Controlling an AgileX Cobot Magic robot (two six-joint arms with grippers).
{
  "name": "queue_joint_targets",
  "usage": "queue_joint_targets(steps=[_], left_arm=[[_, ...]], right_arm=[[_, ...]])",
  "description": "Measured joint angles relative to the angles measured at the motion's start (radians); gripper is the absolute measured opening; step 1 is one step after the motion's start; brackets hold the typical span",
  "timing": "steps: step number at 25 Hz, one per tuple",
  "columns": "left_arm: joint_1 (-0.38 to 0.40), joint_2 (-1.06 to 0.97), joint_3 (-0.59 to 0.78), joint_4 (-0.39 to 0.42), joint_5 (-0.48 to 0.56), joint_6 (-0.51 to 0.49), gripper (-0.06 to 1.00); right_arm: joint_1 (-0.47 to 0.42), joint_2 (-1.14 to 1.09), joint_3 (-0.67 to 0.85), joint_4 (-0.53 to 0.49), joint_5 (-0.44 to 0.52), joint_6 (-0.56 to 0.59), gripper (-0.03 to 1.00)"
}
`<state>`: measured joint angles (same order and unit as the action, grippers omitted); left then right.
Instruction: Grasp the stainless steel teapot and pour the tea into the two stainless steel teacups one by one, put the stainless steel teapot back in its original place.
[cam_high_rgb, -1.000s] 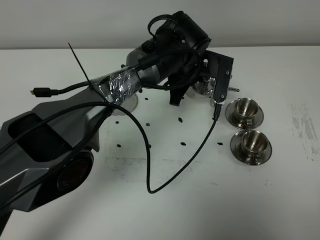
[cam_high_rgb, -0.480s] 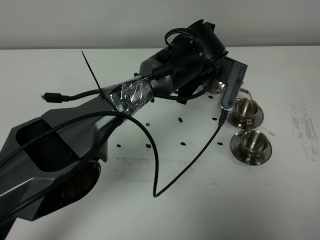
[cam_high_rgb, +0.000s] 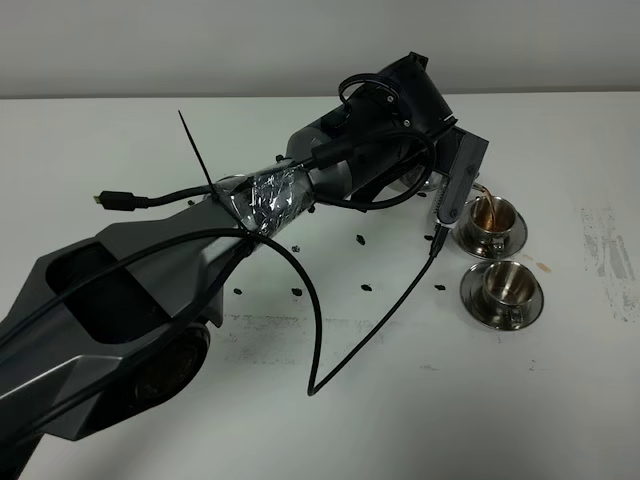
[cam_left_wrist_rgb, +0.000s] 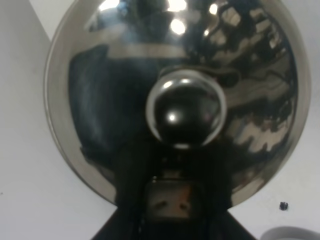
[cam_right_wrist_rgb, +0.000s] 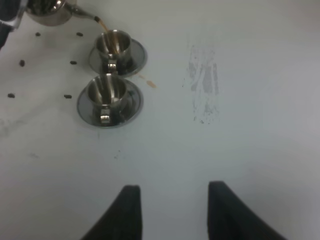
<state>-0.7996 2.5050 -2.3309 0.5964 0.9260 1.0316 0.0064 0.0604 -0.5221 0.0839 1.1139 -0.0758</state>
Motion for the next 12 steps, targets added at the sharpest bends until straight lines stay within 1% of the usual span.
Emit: queue_joint_targets(steps=[8, 12], left_arm=[[-0.003, 0.001, 0.000, 0.031, -0.010, -0.001, 0.18], [-0.009, 0.005, 0.000, 0.063, -0.019, -0.001, 0.18]], right_arm=[[0.000, 0.000, 0.000, 0.000, 0.000, 0.000, 0.31], [0.000, 0.000, 0.000, 0.000, 0.000, 0.000, 0.31]])
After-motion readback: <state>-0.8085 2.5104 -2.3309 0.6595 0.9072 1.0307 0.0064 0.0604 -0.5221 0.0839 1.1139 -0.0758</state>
